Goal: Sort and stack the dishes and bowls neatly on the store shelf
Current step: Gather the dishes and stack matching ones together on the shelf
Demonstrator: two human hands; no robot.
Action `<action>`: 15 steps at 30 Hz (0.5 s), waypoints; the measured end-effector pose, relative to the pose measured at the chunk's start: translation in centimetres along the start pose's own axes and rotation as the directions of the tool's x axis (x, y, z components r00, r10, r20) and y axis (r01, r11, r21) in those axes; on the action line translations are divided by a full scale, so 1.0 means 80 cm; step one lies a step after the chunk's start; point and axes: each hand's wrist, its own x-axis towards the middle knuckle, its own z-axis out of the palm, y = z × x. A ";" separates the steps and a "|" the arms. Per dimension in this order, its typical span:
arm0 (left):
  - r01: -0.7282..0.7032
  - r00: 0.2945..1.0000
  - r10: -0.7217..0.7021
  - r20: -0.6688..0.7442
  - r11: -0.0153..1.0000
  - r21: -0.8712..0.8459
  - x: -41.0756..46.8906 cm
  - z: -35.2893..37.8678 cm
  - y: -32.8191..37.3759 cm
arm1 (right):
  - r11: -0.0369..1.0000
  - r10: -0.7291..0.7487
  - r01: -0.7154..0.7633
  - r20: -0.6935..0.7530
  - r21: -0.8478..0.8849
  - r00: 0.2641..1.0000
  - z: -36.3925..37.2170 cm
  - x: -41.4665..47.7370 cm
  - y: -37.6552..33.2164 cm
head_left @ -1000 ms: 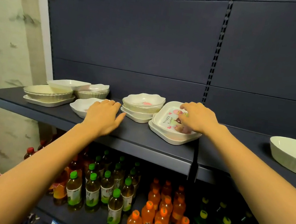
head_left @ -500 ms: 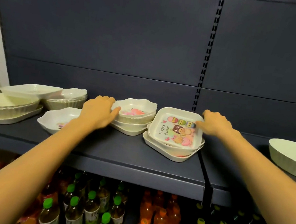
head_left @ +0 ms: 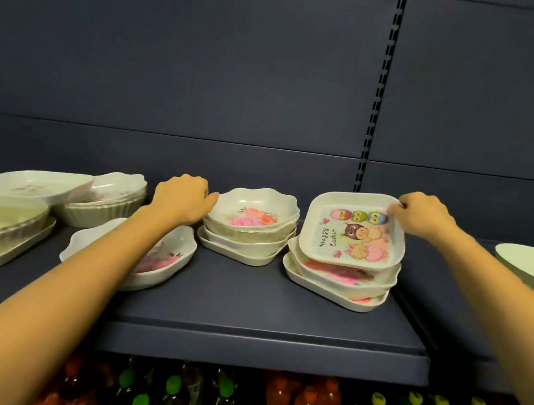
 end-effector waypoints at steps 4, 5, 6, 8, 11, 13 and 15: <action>0.030 0.992 -0.021 0.125 0.997 -0.068 0.019 0.005 0.000 | 0.997 0.069 -0.068 -0.018 0.045 0.997 -0.016 -0.009 0.001; 0.040 0.988 -0.027 0.150 0.996 -0.085 0.024 0.006 0.000 | 0.995 0.083 -0.082 -0.014 0.064 0.996 -0.018 -0.013 0.000; 0.050 0.984 -0.033 0.174 0.994 -0.095 0.028 0.008 0.000 | 0.992 0.096 -0.095 -0.010 0.082 0.995 -0.020 -0.018 0.000; 0.063 0.974 -0.039 0.222 0.993 -0.100 0.034 0.011 -0.002 | 0.987 0.113 -0.111 -0.008 0.118 0.994 -0.022 -0.028 -0.001; 0.068 0.959 -0.029 0.280 0.989 -0.130 0.042 0.014 -0.006 | 0.979 0.141 -0.136 -0.020 0.153 0.990 -0.021 -0.044 -0.002; 0.062 0.952 -0.011 0.305 0.985 -0.158 0.047 0.014 -0.010 | 0.976 0.155 -0.149 -0.028 0.156 0.987 -0.017 -0.054 -0.002; 0.048 0.950 0.010 0.313 0.983 -0.177 0.050 0.012 -0.014 | 0.975 0.172 -0.164 -0.043 0.152 0.984 -0.015 -0.062 -0.004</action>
